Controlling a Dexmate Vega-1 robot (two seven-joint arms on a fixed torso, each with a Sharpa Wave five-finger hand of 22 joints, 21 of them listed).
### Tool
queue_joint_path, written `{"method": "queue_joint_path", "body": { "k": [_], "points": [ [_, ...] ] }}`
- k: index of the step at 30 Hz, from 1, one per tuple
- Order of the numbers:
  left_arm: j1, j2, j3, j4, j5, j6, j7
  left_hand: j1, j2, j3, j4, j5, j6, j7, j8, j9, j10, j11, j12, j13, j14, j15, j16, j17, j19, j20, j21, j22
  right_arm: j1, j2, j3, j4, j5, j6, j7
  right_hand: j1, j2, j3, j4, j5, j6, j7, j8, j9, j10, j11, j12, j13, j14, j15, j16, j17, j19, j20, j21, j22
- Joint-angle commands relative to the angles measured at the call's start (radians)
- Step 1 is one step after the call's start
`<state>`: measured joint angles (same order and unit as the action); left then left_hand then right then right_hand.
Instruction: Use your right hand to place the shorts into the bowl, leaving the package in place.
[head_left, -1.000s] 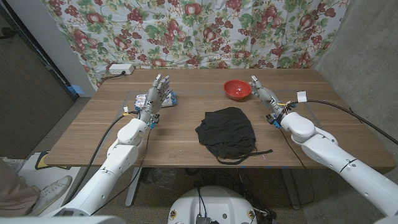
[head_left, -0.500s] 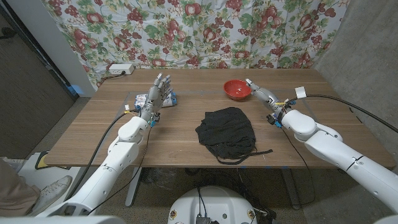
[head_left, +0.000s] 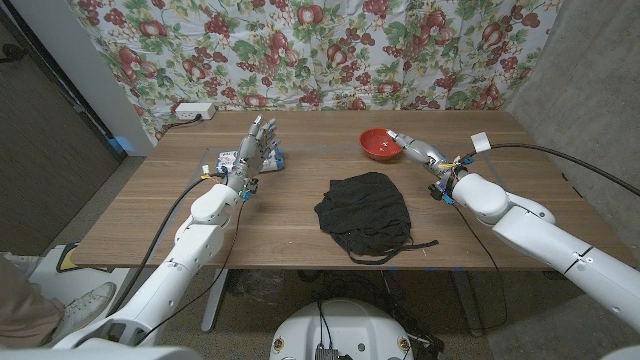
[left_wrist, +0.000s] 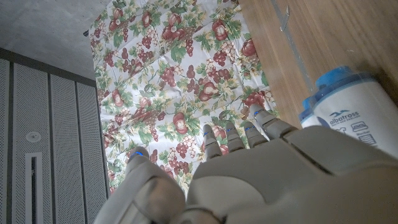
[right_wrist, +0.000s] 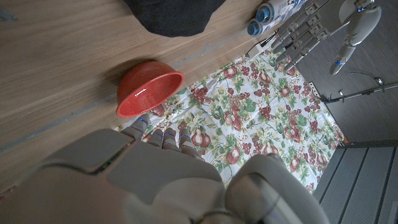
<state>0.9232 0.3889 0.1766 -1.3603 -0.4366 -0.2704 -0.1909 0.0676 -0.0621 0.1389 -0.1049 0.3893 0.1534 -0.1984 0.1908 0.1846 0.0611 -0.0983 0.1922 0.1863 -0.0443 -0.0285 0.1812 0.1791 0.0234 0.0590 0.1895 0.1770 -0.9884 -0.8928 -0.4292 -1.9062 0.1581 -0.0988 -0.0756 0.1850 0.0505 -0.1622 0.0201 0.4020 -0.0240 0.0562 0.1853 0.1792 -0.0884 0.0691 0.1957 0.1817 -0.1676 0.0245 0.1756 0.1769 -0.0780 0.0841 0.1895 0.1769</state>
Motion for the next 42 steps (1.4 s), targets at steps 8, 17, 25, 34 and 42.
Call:
{"method": "queue_joint_path", "body": {
  "k": [8, 17, 25, 34, 42],
  "points": [
    [-0.014, -0.004, 0.003, -0.004, 0.008, 0.027, -0.005, -0.003, 0.000, -0.003, 0.002, 0.007, 0.005, 0.002, 0.008, 0.004, 0.000, 0.006, 0.007, 0.003, -0.008, -0.003, 0.004, 0.002, 0.002, 0.003, 0.006, 0.002, 0.004, -0.071, -0.013, -0.133, -0.148, -0.129, 0.019, 0.032, 0.001, -0.002, -0.018, 0.013, -0.028, -0.008, -0.002, 0.005, -0.011, -0.013, 0.004, 0.003, -0.006, -0.006, 0.005, 0.001, 0.002, -0.002, 0.004, 0.001],
    [0.001, 0.007, -0.001, -0.039, 0.008, 0.045, 0.000, -0.003, 0.001, -0.004, 0.002, 0.006, 0.005, 0.003, 0.008, 0.004, 0.000, 0.007, 0.007, 0.003, -0.012, 0.000, 0.003, 0.002, 0.003, -0.002, 0.006, 0.002, 0.004, -0.093, -0.013, -0.164, -0.184, -0.144, 0.051, 0.043, 0.000, 0.000, -0.025, 0.019, -0.039, -0.003, -0.002, 0.006, -0.021, -0.013, 0.002, 0.004, -0.011, -0.003, 0.004, 0.001, -0.001, -0.003, 0.003, 0.001],
    [0.009, 0.027, -0.007, -0.074, 0.012, 0.064, 0.005, -0.003, 0.002, -0.005, 0.003, 0.006, 0.005, 0.007, 0.008, 0.004, 0.000, 0.007, 0.007, 0.003, -0.013, -0.001, 0.004, 0.002, 0.002, -0.002, 0.006, 0.002, -0.003, -0.143, -0.006, -0.216, -0.231, -0.178, 0.093, 0.050, -0.002, 0.000, -0.029, 0.022, -0.044, -0.001, -0.001, 0.006, -0.026, -0.014, 0.002, 0.004, -0.015, 0.000, 0.003, 0.001, -0.002, -0.005, 0.003, 0.001],
    [0.012, 0.045, -0.008, -0.104, 0.014, 0.081, 0.003, -0.002, 0.003, -0.006, 0.003, 0.006, 0.005, 0.005, 0.008, 0.004, 0.000, 0.007, 0.007, 0.003, -0.014, -0.001, 0.004, 0.002, 0.003, -0.004, 0.007, 0.002, -0.021, -0.197, 0.001, -0.270, -0.281, -0.211, 0.137, 0.057, -0.003, 0.000, -0.035, 0.028, -0.051, 0.000, 0.000, 0.006, -0.037, -0.016, 0.000, 0.004, -0.027, 0.001, 0.001, 0.002, -0.011, -0.005, 0.000, 0.001],
    [0.030, 0.053, -0.011, -0.125, 0.006, 0.097, 0.006, -0.002, 0.003, -0.007, 0.002, 0.006, 0.006, 0.002, 0.008, 0.004, 0.001, 0.006, 0.008, 0.003, -0.016, 0.000, 0.005, 0.002, 0.003, -0.004, 0.007, 0.002, -0.023, -0.230, -0.001, -0.325, -0.340, -0.253, 0.189, 0.077, -0.015, -0.002, -0.049, 0.039, -0.060, 0.005, 0.004, 0.007, -0.036, -0.017, 0.004, 0.004, -0.020, 0.006, 0.005, 0.001, -0.007, -0.003, 0.002, 0.001]
  ]
}}
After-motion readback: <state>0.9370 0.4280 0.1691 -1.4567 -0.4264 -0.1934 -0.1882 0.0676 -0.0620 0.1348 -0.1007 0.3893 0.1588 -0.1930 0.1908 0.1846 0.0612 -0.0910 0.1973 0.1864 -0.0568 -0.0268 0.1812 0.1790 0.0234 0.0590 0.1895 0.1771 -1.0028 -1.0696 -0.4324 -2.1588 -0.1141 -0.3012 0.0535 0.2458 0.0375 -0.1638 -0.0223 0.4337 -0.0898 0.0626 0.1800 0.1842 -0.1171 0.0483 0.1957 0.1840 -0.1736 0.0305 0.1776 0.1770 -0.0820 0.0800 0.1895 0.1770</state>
